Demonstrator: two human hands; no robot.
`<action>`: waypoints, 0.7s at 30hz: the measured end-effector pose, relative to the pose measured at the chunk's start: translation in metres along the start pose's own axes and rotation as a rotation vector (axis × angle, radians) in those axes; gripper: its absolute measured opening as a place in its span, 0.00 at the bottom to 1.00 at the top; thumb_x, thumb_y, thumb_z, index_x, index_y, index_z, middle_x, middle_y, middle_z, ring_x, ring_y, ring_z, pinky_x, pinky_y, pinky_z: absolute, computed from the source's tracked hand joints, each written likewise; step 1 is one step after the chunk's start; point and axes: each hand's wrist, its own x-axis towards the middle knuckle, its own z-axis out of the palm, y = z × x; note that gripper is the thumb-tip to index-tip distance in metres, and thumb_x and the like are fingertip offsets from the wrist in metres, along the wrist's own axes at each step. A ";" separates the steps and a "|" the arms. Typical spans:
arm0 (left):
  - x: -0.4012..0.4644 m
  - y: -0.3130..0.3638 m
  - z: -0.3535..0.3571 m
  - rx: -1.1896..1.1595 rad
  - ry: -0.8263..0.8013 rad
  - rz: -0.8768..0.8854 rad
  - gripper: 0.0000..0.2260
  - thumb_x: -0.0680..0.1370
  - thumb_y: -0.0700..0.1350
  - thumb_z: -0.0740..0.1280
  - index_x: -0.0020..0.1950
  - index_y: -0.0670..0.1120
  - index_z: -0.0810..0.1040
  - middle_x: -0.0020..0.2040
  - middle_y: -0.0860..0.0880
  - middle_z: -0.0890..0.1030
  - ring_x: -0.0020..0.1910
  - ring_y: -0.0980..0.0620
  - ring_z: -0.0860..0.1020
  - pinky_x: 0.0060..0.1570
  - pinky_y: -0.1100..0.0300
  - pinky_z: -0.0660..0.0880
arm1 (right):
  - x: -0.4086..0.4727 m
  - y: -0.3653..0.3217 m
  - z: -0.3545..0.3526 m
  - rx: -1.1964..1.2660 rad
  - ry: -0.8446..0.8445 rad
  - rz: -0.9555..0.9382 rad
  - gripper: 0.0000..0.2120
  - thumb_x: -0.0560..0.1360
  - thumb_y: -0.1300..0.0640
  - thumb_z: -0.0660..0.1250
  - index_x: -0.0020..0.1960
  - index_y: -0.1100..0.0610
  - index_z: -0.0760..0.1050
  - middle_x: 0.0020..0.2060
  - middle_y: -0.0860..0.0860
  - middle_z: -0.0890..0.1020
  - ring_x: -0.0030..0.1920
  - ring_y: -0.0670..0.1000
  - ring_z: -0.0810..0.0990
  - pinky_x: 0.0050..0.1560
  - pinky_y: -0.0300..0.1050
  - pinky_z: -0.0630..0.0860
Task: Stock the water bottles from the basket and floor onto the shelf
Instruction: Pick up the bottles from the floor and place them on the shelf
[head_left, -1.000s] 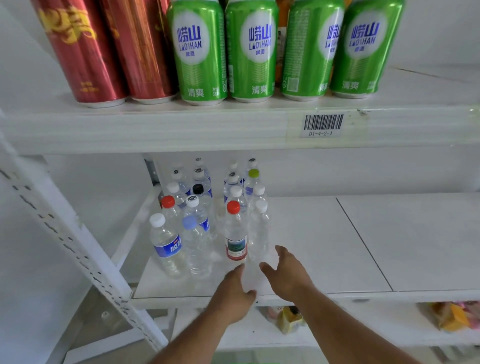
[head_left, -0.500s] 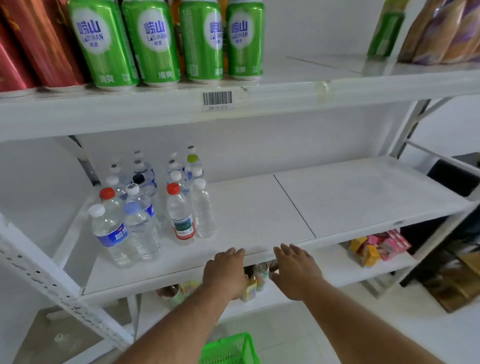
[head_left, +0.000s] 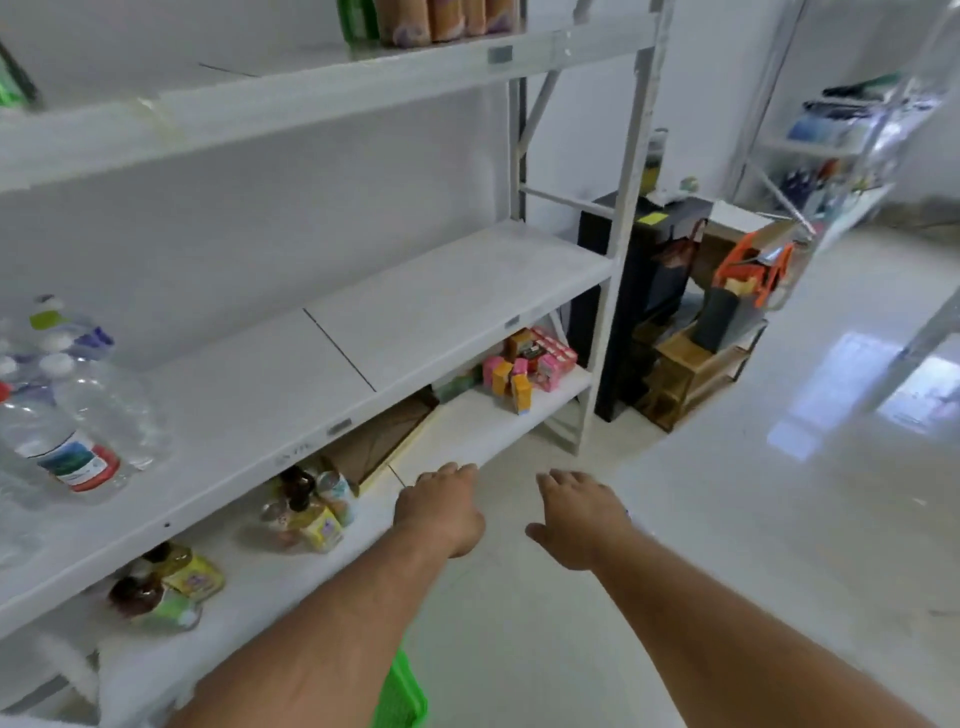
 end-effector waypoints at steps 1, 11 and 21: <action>0.001 0.021 0.003 0.010 -0.007 0.015 0.28 0.78 0.49 0.60 0.78 0.51 0.59 0.77 0.49 0.63 0.71 0.43 0.67 0.66 0.47 0.67 | -0.011 0.020 -0.001 0.003 -0.002 0.030 0.35 0.76 0.39 0.64 0.77 0.54 0.60 0.75 0.53 0.66 0.75 0.58 0.63 0.73 0.56 0.63; 0.037 0.158 0.030 0.096 -0.103 0.163 0.29 0.77 0.51 0.62 0.78 0.52 0.58 0.75 0.50 0.66 0.70 0.45 0.67 0.65 0.49 0.70 | -0.065 0.166 -0.003 0.086 -0.046 0.258 0.31 0.76 0.39 0.64 0.74 0.52 0.64 0.69 0.50 0.72 0.68 0.56 0.70 0.64 0.51 0.69; 0.152 0.220 0.045 0.029 -0.136 0.169 0.29 0.77 0.51 0.62 0.78 0.53 0.58 0.74 0.50 0.65 0.69 0.44 0.68 0.60 0.51 0.70 | 0.005 0.263 -0.018 0.010 -0.126 0.331 0.31 0.77 0.38 0.63 0.74 0.53 0.63 0.70 0.51 0.71 0.68 0.57 0.69 0.64 0.52 0.70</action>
